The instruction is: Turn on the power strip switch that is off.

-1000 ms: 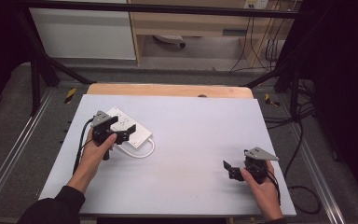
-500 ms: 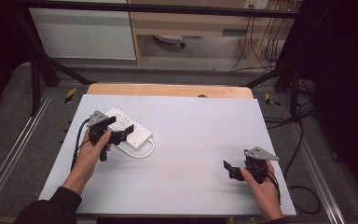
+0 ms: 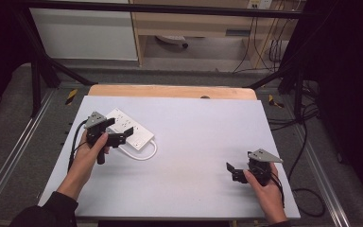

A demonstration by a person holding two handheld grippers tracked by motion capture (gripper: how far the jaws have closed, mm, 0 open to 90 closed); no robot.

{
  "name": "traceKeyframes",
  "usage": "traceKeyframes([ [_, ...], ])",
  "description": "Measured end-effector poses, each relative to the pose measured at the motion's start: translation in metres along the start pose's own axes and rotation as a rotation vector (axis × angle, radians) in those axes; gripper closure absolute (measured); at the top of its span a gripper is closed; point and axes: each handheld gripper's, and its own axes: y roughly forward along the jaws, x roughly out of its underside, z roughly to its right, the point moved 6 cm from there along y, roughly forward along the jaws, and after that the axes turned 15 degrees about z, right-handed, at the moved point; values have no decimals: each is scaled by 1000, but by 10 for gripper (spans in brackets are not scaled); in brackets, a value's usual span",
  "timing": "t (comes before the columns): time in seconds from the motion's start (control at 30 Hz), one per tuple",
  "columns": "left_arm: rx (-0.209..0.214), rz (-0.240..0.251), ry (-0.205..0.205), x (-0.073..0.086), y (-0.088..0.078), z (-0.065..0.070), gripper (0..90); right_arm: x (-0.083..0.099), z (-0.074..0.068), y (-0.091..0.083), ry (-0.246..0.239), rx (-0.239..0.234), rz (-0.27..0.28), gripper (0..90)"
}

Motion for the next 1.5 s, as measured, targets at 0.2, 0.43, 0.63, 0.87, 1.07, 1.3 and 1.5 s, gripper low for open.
traceKeyframes([
  [0.2,6,0,0,-2,-2,1,68,0,0,0,-2,0,0,28],
  [0.43,10,-1,3,-4,-8,2,68,0,0,0,-1,-1,1,28],
  [0.63,17,1,2,-6,-19,2,68,0,0,0,0,-1,1,28],
  [0.87,19,6,-2,-8,-36,0,68,0,-1,0,0,-2,-2,28],
  [1.07,14,8,-5,-7,-50,-3,68,0,-1,0,2,-1,-2,28],
  [1.3,13,9,-6,-4,-66,-5,68,0,-1,1,0,-2,-2,28],
  [1.5,18,0,-10,6,-83,-7,68,0,-1,1,5,-2,-2,27],
])
